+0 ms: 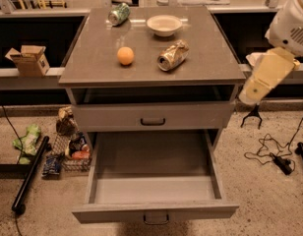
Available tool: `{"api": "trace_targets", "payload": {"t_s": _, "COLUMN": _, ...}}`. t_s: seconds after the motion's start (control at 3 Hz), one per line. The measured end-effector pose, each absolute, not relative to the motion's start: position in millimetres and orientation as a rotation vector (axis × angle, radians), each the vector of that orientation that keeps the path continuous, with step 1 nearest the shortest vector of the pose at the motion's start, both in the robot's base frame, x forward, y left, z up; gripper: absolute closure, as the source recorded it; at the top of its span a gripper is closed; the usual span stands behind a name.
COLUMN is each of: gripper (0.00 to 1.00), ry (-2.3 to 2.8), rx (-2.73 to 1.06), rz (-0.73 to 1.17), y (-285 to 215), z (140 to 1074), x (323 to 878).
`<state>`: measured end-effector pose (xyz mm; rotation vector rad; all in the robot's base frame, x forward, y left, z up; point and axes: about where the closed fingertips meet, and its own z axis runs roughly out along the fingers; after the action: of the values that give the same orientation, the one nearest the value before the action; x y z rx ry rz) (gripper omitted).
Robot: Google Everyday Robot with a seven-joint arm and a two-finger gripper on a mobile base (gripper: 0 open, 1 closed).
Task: Place orange can into middle drawer
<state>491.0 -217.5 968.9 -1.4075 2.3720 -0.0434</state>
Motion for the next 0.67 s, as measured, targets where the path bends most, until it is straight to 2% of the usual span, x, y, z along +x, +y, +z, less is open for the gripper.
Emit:
{"api": "trace_targets", "payload": {"t_s": 0.33, "gripper": 0.0, "ry": 2.464, "rx": -1.157, "rz": 0.041, "y": -220.9, "z": 963.2, "x": 523.8}}
{"api": "trace_targets", "payload": {"t_s": 0.67, "gripper": 0.0, "ry": 2.464, "rx": -1.157, "rz": 0.041, "y": -220.9, "z": 963.2, "x": 523.8}}
